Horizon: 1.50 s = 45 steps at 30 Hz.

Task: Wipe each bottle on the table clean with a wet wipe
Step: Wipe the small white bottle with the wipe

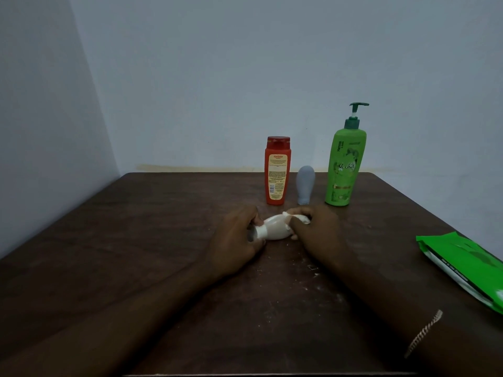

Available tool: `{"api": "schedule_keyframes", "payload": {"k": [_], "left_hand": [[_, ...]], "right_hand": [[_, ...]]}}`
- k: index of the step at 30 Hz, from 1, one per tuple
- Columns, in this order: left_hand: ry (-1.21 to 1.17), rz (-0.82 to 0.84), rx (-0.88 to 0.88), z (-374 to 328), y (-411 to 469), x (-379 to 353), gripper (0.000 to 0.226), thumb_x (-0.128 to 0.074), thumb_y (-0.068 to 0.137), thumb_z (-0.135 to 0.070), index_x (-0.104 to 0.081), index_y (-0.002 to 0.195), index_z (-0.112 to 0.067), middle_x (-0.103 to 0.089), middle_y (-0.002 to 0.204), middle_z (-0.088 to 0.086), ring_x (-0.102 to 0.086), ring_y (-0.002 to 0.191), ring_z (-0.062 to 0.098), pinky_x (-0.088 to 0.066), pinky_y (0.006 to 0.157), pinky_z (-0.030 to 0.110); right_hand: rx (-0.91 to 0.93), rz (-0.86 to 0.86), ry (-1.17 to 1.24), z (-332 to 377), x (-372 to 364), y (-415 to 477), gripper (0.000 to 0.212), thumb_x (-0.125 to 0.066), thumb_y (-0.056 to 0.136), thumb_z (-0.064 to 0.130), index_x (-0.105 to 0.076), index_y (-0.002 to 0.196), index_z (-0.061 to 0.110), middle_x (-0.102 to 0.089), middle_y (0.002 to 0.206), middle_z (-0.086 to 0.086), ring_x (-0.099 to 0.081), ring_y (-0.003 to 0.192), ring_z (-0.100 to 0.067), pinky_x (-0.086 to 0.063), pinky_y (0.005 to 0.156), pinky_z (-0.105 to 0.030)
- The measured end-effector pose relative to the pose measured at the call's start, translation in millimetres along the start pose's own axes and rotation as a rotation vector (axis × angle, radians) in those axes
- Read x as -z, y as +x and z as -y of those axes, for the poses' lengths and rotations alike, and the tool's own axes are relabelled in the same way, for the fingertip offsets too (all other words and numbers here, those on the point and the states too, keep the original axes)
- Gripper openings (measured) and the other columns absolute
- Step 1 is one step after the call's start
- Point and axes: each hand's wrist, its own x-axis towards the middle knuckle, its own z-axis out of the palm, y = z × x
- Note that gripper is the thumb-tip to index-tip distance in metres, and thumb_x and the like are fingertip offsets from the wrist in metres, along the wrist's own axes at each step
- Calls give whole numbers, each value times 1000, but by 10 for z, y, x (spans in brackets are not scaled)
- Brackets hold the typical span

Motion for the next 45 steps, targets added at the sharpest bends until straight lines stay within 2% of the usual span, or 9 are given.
{"api": "schedule_keyframes", "payload": {"k": [3,9,16,24,28,31,35,41,45], "left_hand": [[16,-8,-17,-18,-25,4,34,-81,78,-21,-55,98,-29,-57,106,-12,-55,92,4,-53,74,22],[37,-27,-77,-69,-30,-16,33,-79,78,-17,-53,96,-28,-54,108,-12,-52,98,5,-50,79,23],[88,-44,-141,-85,-24,-65,43,-77,78,-15,-44,95,-35,-44,110,-16,-43,104,3,-38,84,17],[55,-52,-162,-51,-8,-93,44,-79,75,-11,-46,94,-33,-48,114,-12,-44,104,5,-46,84,22],[65,-62,-164,-46,-11,-95,44,-79,75,-13,-45,93,-34,-47,114,-13,-44,104,4,-47,84,22],[49,-48,-165,-42,-16,-72,40,-78,77,-14,-47,94,-33,-47,114,-13,-47,102,4,-49,83,24],[25,-37,-142,-40,-8,-75,37,-79,77,-16,-50,96,-31,-50,113,-12,-50,102,6,-52,84,27],[10,-34,-120,-24,6,-81,40,-80,76,-18,-47,92,-34,-51,108,-13,-51,96,4,-50,77,22],[3,-41,-105,-31,14,-87,38,-81,77,-18,-48,92,-32,-52,107,-13,-52,94,4,-48,75,19]], "right_hand": [[74,21,-40,40,-47,-32,16,-69,86,26,-75,101,27,-72,92,13,-67,78,-4,-56,70,-24],[-188,-76,104,-12,55,49,11,-66,86,13,-77,87,14,-73,71,3,-71,59,-11,-61,60,-29],[258,89,-212,251,-44,-82,12,-64,92,25,-71,99,19,-61,93,6,-54,82,-3,-34,67,-8],[-234,-12,55,-100,125,106,19,-60,85,8,-75,77,15,-74,71,-5,-71,60,-17,-59,57,-28],[-77,-37,115,103,-14,11,18,-63,88,11,-75,81,23,-73,83,2,-70,69,-10,-56,56,-21],[123,71,-52,241,-77,-86,12,-64,91,21,-73,98,20,-68,90,7,-62,80,-4,-49,70,-18],[305,140,-235,263,-18,-107,7,-63,91,22,-66,93,16,-57,88,6,-51,78,-2,-34,67,-16],[33,-51,-187,22,127,62,14,-68,84,16,-77,94,21,-71,86,3,-65,83,-10,-47,75,-23],[31,-26,-120,89,69,20,16,-67,86,18,-77,98,23,-71,87,6,-66,78,-8,-56,78,-32]]}}
